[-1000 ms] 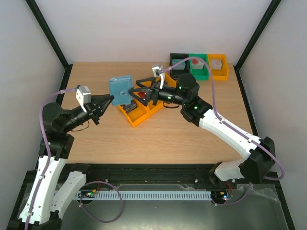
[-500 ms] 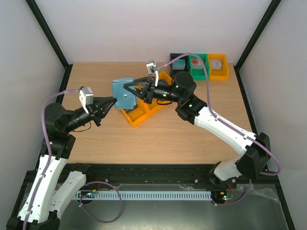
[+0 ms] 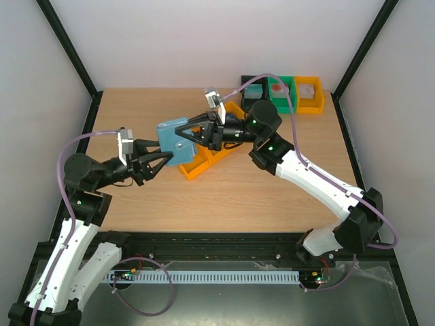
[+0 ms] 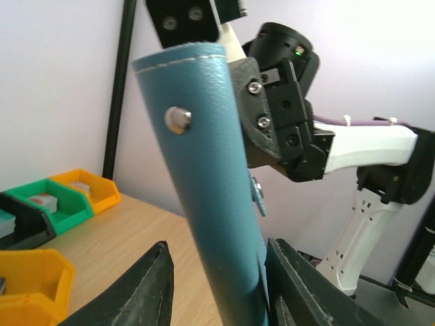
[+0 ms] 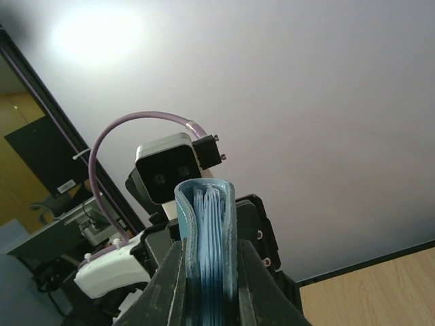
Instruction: Take the credit cards out of the card holder
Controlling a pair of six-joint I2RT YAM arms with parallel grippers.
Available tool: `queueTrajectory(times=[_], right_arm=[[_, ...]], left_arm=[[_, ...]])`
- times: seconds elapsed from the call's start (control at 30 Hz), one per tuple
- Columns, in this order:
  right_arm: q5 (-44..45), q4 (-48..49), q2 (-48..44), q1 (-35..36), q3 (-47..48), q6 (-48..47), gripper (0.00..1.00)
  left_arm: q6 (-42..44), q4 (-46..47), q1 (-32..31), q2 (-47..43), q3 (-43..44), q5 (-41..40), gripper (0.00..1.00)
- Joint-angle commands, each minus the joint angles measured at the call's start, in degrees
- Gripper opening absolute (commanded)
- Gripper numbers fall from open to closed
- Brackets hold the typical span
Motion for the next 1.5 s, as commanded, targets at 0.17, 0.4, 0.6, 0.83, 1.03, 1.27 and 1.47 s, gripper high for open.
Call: queueTrajectory(times=[0.17, 0.4, 0.6, 0.83, 1.03, 1.27, 1.47], right_arm=[[-3.7, 6.1, 1.9, 1.5, 4.5, 2.8, 0.02], [43.3, -26.5, -4.8, 1.6, 6.5, -18.9, 0.52], [69.4, -31.9, -6.1, 14.4, 6.0, -35.1, 0.50], [77.7, -22.7, 0.3, 25.0, 7.1, -47.9, 0.50], [82.3, -23.0, 5.7, 25.1, 12.0, -50.6, 0.38], [84.9, -25.5, 9.0, 25.1, 14.3, -51.1, 0.34], [88.3, -29.9, 13.1, 25.1, 19.8, -52.5, 0.25]], left_arm=[[-1.1, 3.7, -3.5, 1.0, -1.1, 1.3, 0.06], [-0.8, -6.1, -2.9, -0.7, -0.7, -21.4, 0.02], [1.7, -9.3, -2.5, -0.4, -0.7, -30.2, 0.02], [2.2, -8.9, -2.5, -0.4, -0.4, -28.9, 0.02], [2.1, -8.7, -2.4, -1.0, -0.6, -28.0, 0.02], [1.7, -7.2, -2.4, -0.9, -1.0, -26.9, 0.02], [2.0, -7.3, -2.4, -0.9, -1.4, -26.2, 0.02]])
